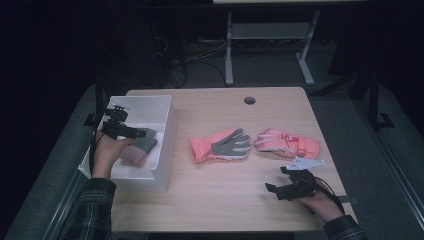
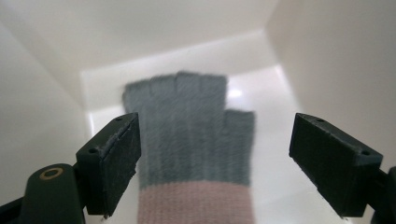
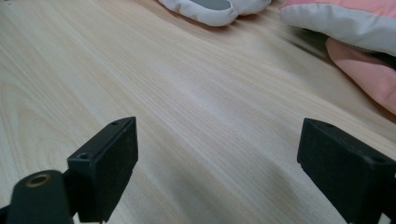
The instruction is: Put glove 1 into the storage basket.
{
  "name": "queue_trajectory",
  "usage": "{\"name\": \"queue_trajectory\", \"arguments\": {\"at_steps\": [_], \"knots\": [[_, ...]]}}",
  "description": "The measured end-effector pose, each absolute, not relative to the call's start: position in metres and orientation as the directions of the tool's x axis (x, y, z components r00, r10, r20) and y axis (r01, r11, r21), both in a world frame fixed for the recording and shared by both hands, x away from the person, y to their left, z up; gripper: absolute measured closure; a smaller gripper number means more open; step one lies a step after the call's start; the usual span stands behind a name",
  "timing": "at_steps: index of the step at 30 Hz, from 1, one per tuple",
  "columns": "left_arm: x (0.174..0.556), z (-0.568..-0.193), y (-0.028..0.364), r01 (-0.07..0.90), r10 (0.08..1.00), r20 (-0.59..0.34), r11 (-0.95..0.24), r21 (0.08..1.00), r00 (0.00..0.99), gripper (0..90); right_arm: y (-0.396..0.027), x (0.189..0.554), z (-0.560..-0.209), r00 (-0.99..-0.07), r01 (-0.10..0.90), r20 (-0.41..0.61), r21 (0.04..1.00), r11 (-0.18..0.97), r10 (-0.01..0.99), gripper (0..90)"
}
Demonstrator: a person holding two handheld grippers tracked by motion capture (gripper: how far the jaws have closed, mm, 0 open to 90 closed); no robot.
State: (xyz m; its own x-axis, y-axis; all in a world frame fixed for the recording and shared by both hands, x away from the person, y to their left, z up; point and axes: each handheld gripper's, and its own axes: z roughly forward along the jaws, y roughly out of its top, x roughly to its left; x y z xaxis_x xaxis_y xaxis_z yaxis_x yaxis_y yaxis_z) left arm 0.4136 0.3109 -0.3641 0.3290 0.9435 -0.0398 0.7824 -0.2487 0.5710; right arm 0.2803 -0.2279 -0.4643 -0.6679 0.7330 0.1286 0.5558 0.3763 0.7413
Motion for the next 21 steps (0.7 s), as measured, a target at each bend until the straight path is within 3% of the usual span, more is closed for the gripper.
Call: {"name": "queue_trajectory", "arguments": {"at_steps": [10, 21], "knots": [[0.397, -0.321, 0.289, 0.702, 0.883, -0.068, -0.320, 0.636, 0.464, 14.9, -0.227, 0.280, -0.465, -0.667, 0.560, 0.131, 0.738, 0.377, 0.734, 12.1], [0.379, -0.302, 0.248, 0.614, 0.801, -0.085, -0.381, 0.691, 0.592, 14.9, -0.227, 0.281, -0.465, -0.670, 0.562, 0.130, 0.732, 0.385, 0.731, 12.1]]}}
